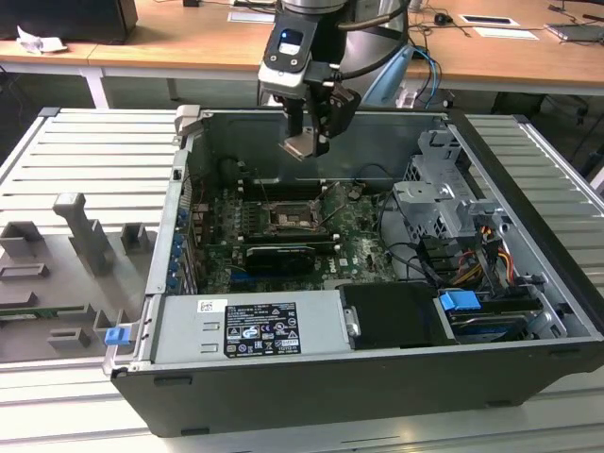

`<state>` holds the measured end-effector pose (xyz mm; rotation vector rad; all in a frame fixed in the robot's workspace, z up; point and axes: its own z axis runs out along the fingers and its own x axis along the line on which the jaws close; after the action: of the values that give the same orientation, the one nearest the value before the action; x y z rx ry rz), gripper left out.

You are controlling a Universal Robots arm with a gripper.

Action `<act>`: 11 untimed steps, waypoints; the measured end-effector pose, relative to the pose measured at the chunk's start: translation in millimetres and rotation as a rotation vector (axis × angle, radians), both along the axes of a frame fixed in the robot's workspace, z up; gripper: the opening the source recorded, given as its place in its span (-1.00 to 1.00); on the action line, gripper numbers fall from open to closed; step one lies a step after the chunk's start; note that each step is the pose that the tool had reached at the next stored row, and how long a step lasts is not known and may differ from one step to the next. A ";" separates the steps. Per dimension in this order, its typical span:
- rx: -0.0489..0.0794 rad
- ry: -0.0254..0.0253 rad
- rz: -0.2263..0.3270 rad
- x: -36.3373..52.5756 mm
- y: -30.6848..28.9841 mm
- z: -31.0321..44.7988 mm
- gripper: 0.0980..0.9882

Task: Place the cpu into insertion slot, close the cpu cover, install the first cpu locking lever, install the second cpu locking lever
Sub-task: 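Place the cpu into insertion slot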

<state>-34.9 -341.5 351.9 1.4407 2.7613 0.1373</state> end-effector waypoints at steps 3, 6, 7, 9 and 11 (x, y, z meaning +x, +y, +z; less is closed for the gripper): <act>0.000 0.0000 -0.044 0.0 0.0 -2.1 -0.02; -0.001 0.0000 -0.084 0.0 0.0 -3.8 -0.02; -0.001 0.0000 -0.102 0.0 0.0 -4.4 -0.02; -0.001 0.0000 -0.125 0.0 0.0 -5.2 -0.02; 0.000 0.0000 -0.145 0.0 0.0 -5.8 -0.02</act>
<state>-34.9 -341.5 346.1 1.6334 2.6444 0.1333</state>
